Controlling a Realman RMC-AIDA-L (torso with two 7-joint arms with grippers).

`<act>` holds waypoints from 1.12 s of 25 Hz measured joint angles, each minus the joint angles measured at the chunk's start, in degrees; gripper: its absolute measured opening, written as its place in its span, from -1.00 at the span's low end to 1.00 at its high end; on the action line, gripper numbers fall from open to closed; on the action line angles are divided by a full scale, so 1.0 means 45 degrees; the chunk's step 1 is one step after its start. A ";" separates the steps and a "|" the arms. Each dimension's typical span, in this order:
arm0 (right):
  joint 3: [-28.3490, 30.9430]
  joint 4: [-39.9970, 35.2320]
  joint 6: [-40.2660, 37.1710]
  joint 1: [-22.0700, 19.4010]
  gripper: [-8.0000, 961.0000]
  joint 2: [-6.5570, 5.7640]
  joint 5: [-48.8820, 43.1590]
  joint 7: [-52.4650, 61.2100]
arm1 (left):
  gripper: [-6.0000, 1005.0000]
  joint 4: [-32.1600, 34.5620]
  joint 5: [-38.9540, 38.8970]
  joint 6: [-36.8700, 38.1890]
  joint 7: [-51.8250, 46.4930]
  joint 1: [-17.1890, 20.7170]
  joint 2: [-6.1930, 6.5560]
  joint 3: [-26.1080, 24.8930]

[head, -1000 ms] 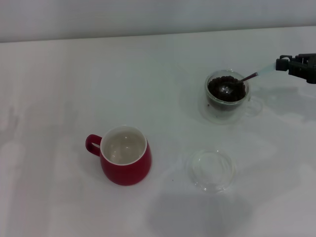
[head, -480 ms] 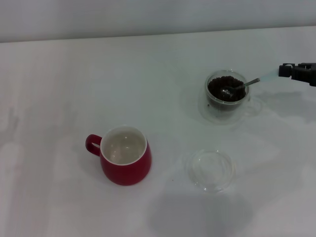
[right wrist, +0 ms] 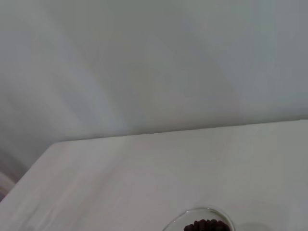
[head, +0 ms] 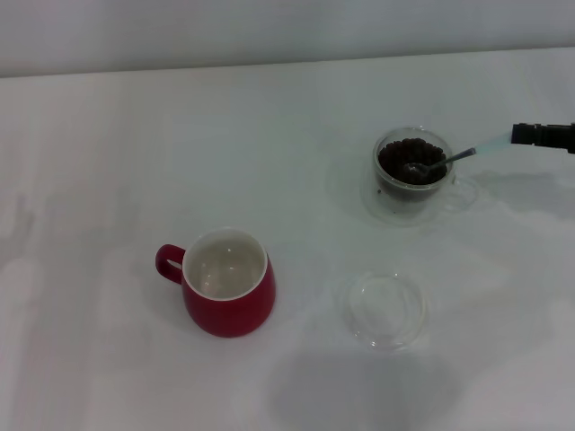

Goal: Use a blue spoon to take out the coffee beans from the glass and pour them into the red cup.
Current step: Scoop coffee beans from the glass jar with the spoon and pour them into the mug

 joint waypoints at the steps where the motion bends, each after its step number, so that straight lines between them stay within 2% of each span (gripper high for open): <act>1: 0.0000 -0.0003 0.0000 0.0026 -0.68 -0.0022 -0.0004 0.0271 | 0.78 -0.0001 0.0000 0.0000 0.0002 -0.0001 0.0000 -0.0009; 8: 0.0000 -0.0013 0.0138 0.0200 -0.68 -0.0151 -0.0462 0.1301 | 0.78 -0.0019 0.0000 0.0000 0.0007 -0.0003 0.0018 -0.0034; 28: -0.0001 -0.0204 0.0568 0.0199 -0.68 -0.0268 -0.0696 0.3586 | 0.78 -0.0056 0.0020 0.0002 0.0047 -0.0116 0.0020 0.0021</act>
